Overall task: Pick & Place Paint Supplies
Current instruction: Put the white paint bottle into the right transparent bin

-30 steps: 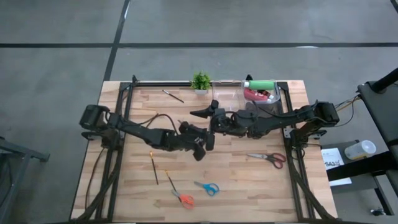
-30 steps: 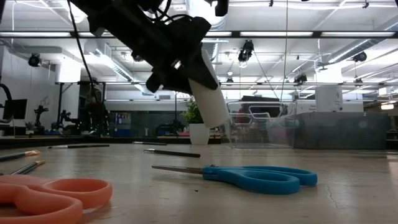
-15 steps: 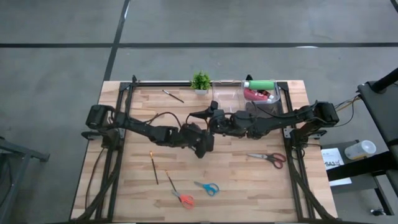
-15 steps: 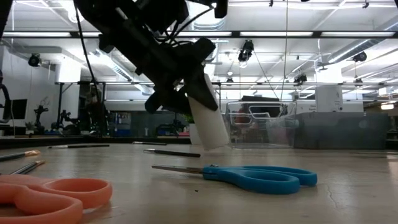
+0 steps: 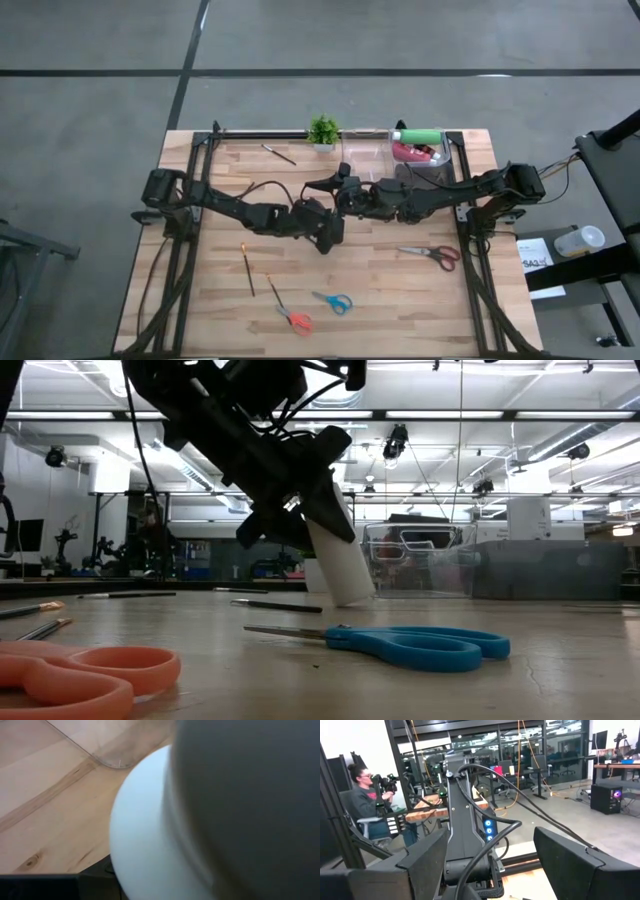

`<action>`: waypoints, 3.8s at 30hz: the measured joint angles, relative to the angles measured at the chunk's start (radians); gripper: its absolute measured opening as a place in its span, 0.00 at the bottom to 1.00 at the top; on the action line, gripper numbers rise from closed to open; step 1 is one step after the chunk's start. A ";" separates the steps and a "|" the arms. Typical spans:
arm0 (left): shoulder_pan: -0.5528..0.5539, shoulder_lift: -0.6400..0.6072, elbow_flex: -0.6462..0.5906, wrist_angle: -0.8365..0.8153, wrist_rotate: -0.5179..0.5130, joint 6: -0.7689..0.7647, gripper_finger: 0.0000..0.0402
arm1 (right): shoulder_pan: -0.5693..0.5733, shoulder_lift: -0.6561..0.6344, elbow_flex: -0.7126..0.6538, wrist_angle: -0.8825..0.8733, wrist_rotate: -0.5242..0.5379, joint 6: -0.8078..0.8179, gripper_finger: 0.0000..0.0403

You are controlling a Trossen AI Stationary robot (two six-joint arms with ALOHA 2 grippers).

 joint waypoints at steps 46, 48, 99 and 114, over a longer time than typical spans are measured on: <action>-0.019 -0.014 0.078 -0.097 -0.008 0.052 0.77 | 0.000 -0.001 0.000 -0.002 -0.001 0.000 0.73; -0.033 -0.035 0.078 -0.125 -0.014 0.054 0.77 | 0.000 -0.001 0.000 -0.002 0.000 0.000 0.73; -0.252 -0.826 -0.710 0.548 -0.279 0.424 0.66 | 0.000 -0.002 0.000 -0.056 0.000 0.000 0.73; -0.253 -0.930 -0.733 0.413 -0.261 0.361 0.66 | 0.000 -0.001 -0.001 -0.058 0.000 0.000 0.73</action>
